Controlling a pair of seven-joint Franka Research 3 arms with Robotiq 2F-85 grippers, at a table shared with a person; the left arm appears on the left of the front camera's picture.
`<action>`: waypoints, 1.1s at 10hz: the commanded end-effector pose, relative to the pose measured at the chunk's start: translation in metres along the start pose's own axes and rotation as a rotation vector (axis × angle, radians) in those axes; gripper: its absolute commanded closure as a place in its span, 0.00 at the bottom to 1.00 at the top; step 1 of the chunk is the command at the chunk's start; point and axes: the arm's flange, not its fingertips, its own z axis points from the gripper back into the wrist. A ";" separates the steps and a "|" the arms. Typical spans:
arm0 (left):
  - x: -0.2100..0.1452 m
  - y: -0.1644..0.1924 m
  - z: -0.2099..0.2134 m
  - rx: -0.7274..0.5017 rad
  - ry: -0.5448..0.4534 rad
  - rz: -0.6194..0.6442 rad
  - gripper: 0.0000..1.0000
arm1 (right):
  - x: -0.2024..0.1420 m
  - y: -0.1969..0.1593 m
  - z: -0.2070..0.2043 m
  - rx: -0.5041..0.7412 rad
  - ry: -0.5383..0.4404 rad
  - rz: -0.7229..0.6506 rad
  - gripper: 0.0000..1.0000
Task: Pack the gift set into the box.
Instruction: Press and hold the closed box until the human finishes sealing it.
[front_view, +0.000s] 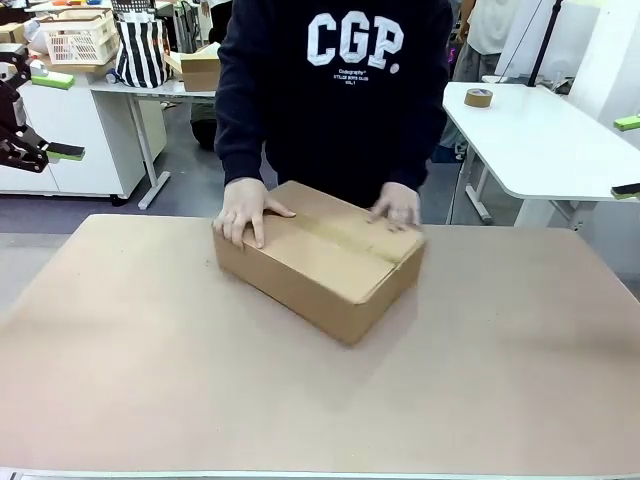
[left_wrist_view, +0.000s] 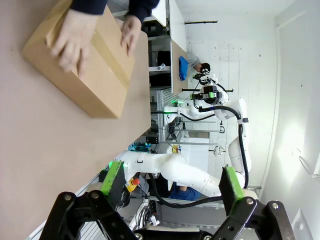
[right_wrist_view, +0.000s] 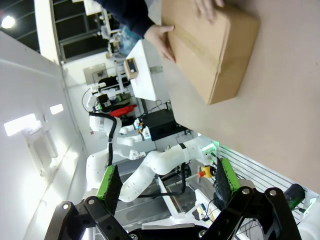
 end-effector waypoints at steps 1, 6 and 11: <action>-0.002 0.001 0.002 -0.001 0.013 -0.011 0.00 | 0.000 0.002 0.001 0.013 0.003 0.021 0.00; -0.002 0.001 0.002 -0.001 0.013 -0.011 0.00 | 0.000 0.002 0.001 0.013 0.003 0.021 0.00; -0.002 0.001 0.002 -0.001 0.013 -0.011 0.00 | 0.000 0.002 0.001 0.013 0.003 0.021 0.00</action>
